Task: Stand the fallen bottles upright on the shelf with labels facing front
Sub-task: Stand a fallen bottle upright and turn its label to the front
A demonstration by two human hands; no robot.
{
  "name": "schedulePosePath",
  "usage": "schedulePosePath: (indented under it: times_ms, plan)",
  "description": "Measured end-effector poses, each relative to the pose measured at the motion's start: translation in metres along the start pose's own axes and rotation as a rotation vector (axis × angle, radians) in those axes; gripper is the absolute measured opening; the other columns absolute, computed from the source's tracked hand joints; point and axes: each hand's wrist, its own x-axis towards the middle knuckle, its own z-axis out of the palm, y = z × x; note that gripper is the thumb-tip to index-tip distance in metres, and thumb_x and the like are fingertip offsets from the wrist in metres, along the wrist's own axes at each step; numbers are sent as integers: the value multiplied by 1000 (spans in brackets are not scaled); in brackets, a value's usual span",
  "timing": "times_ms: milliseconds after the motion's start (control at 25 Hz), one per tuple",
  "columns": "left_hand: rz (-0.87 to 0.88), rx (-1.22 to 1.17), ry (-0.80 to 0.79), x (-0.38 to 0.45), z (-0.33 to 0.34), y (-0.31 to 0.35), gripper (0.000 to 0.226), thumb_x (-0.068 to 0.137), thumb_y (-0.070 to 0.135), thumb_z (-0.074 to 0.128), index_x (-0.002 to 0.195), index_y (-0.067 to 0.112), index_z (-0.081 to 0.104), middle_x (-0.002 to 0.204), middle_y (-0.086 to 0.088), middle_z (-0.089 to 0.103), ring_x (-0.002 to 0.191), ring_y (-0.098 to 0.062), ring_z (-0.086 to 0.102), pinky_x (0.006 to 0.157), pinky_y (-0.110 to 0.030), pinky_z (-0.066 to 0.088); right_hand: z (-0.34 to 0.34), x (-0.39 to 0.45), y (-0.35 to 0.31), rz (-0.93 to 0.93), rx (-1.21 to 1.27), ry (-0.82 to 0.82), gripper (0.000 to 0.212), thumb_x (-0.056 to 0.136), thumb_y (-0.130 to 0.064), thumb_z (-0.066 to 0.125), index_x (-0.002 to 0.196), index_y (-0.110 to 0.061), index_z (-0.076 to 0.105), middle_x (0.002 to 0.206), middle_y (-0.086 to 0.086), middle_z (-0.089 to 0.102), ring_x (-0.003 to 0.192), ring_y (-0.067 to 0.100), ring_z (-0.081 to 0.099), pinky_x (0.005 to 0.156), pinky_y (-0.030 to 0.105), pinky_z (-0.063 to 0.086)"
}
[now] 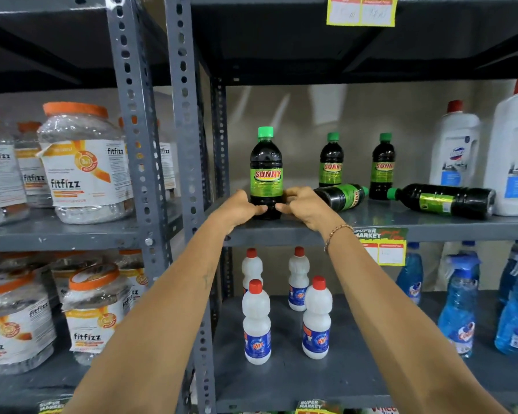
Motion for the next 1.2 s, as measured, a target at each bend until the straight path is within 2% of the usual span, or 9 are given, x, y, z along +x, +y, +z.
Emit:
schedulePosePath:
  times_ms: [80, 160, 320, 520, 720, 840, 1080, 1200]
  plan:
    - [40, -21, 32, 0, 3, 0, 45, 80, 31, 73, 118, 12, 60, 115, -6, 67, 107, -22, 61, 99, -42, 46, -1, 4, 1, -2, 11, 7, 38, 84, 7, 62, 120, 0, 57, 122, 18, 63, 114, 28, 60, 102, 38, 47]
    - [58, -28, 55, -4, 3, 2, 36, 83, 24, 72, 115, 10, 61, 114, -7, 67, 107, -22, 61, 99, -41, 46, 0, 5, 0, 11, 10, 10, 39, 84, 8, 62, 122, 0, 56, 122, 17, 62, 116, 27, 59, 102, 36, 48]
    - [70, 16, 85, -17, 2, 7, 43, 81, 27, 75, 117, 9, 61, 115, -7, 68, 107, -22, 62, 97, -39, 47, -4, 1, 0, -7, 3, -14, 39, 84, 8, 60, 122, 0, 56, 122, 18, 63, 116, 27, 58, 102, 34, 47]
    - [106, -32, 128, -44, 2, 12, 51, 77, 29, 79, 119, 9, 58, 120, -8, 65, 110, -22, 60, 99, -37, 46, -12, -13, 0, -28, -10, -45, 36, 86, 6, 60, 121, -1, 58, 121, 17, 65, 116, 26, 59, 105, 38, 45]
    - [143, -16, 183, -69, 0, 12, 58, 74, 35, 80, 120, 9, 56, 120, -7, 65, 105, -18, 61, 94, -32, 47, -13, -35, -5, -39, 18, -91, 37, 88, 7, 57, 124, -1, 55, 122, 17, 64, 116, 27, 60, 98, 34, 49]
    - [152, -7, 190, -75, -1, 12, 57, 75, 34, 80, 120, 8, 55, 118, -7, 66, 98, -15, 59, 88, -27, 46, -14, -43, -8, -40, 27, -101, 37, 89, 7, 55, 125, -1, 54, 123, 17, 63, 116, 28, 60, 95, 33, 51]
    - [175, -9, 249, -76, 7, 10, 54, 79, 30, 77, 122, 6, 55, 119, -10, 67, 105, -21, 63, 92, -30, 47, -10, -47, -8, -49, 61, -86, 35, 89, 6, 55, 124, 2, 53, 124, 22, 62, 110, 28, 61, 98, 38, 50]
    - [171, -22, 275, -76, 11, 10, 53, 79, 29, 77, 122, 6, 56, 118, -10, 66, 105, -21, 63, 91, -30, 47, -9, -48, -9, -46, 62, -84, 36, 89, 6, 54, 126, 2, 53, 125, 21, 62, 115, 30, 60, 99, 38, 50]
